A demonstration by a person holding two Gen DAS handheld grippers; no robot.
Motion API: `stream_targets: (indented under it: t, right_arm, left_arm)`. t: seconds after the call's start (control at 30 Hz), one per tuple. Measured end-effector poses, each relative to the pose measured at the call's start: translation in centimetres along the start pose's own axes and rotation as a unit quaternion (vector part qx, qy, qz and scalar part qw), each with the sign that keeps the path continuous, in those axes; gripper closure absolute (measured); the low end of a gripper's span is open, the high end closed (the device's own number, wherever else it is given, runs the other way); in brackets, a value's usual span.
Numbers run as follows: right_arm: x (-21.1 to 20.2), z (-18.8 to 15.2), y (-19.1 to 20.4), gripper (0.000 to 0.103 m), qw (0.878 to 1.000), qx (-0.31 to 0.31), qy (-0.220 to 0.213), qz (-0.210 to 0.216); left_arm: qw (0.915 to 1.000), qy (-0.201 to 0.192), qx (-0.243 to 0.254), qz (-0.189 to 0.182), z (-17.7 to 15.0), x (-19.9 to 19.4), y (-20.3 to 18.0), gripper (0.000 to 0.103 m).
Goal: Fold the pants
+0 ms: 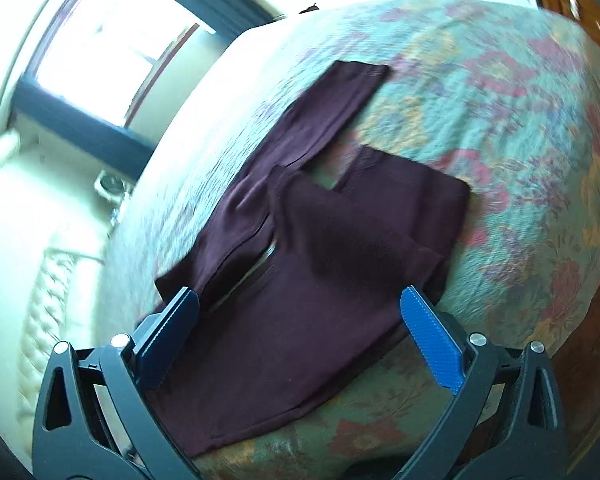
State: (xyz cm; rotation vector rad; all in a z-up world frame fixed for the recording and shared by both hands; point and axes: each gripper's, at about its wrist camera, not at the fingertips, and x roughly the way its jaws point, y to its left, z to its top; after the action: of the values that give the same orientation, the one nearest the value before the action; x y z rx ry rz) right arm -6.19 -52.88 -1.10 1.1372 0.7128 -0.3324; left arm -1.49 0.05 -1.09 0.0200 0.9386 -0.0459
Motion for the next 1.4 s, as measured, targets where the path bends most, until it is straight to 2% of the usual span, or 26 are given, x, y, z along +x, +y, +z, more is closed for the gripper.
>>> stream_targets:
  t: [0.07, 0.17, 0.23, 0.3, 0.37, 0.4, 0.43, 0.47, 0.5, 0.53, 0.67, 0.8, 0.9, 0.97, 1.0, 1.03, 1.1, 1.23, 1.33, 1.4]
  right_arm:
    - [-0.3, 1.5, -3.0, 0.002, 0.999, 0.041, -0.018, -0.012]
    - [-1.6, 2.7, -5.1, 0.002, 0.996, 0.073, -0.056, 0.021]
    - [-0.9, 3.4, -5.8, 0.002, 0.996, 0.076, -0.048, 0.010]
    - [-0.1, 4.0, -6.8, 0.003, 0.996, 0.080, -0.045, 0.016]
    - [0.9, 4.2, -6.1, 0.007, 0.996, 0.078, -0.040, 0.011]
    - [1.1, 4.5, -5.9, 0.013, 0.997, 0.073, -0.037, 0.004]
    - [1.3, 4.6, -5.6, 0.029, 0.997, 0.067, -0.036, -0.005]
    - [1.3, 4.7, -5.3, 0.040, 0.998, 0.062, -0.033, -0.005]
    - [1.1, 4.8, -5.2, 0.045, 0.998, 0.062, -0.030, 0.010]
    - [0.9, 4.7, -5.1, 0.045, 0.997, 0.066, -0.030, 0.019]
    - [1.1, 4.3, -6.1, 0.044, 0.996, 0.086, -0.017, 0.015]
    - [1.2, 3.9, -7.2, 0.043, 0.993, 0.106, -0.021, 0.039]
    - [1.8, 3.6, -7.2, 0.042, 0.992, 0.117, -0.002, 0.057]
    - [1.9, 3.6, -6.6, 0.057, 0.995, 0.092, 0.006, 0.035]
    - [2.3, 3.6, -6.2, 0.086, 0.997, 0.078, 0.017, 0.024]
    - [2.5, 3.6, -6.0, 0.097, 0.997, 0.067, 0.027, 0.019]
    - [2.2, 3.5, -5.9, 0.098, 0.998, 0.055, 0.021, 0.008]
    - [-1.2, 4.8, -6.3, 0.098, 0.997, 0.035, -0.054, -0.031]
    - [-2.8, 6.4, -8.2, 0.098, 0.990, 0.029, -0.092, -0.102]
    - [-2.3, 7.4, -10.4, 0.098, 0.992, 0.055, -0.076, -0.081]
  left_arm:
    - [0.9999, 0.010, -0.006, -0.001, 0.0, 0.5, 0.3, 0.004]
    - [0.9996, 0.024, -0.015, 0.002, -0.1, 1.1, 0.6, 0.004]
    - [0.9995, 0.025, -0.017, 0.004, -0.3, 1.2, 0.7, 0.004]
    - [0.9996, 0.024, -0.013, 0.010, -0.3, 1.4, 0.6, 0.004]
    - [0.9994, 0.029, -0.015, 0.012, -0.3, 1.6, 0.6, 0.004]
    - [0.9992, 0.033, -0.019, 0.009, -0.3, 1.6, 0.6, 0.004]
    - [0.9990, 0.037, -0.022, 0.008, -0.4, 1.7, 0.6, 0.004]
    - [0.9989, 0.040, -0.023, 0.008, -0.3, 1.7, 0.7, 0.004]
    - [0.9988, 0.042, -0.024, 0.008, -0.3, 1.7, 0.7, 0.004]
    - [0.9988, 0.042, -0.025, 0.008, -0.4, 1.6, 0.8, 0.004]
    - [0.9988, 0.039, -0.026, 0.014, -0.4, 1.8, 0.9, 0.004]
    - [0.9982, 0.044, -0.039, 0.013, -0.4, 2.0, 1.4, 0.004]
    - [0.9977, 0.049, -0.043, 0.014, -0.4, 2.3, 1.6, 0.004]
    - [0.9971, 0.056, -0.050, 0.013, -0.4, 2.6, 1.7, 0.004]
    - [0.9968, 0.059, -0.053, 0.012, -0.5, 2.7, 1.8, 0.004]
    - [0.9965, 0.061, -0.055, 0.012, -0.6, 2.9, 1.8, 0.004]
    - [0.9966, 0.062, -0.053, 0.013, -0.7, 3.0, 1.8, 0.004]
    - [0.9957, 0.069, -0.061, 0.007, -0.7, 3.3, 2.1, 0.004]
    - [0.9943, 0.079, -0.071, 0.000, -0.7, 3.9, 2.4, 0.004]
    - [0.9936, 0.086, -0.074, -0.002, -0.8, 4.2, 2.5, 0.004]
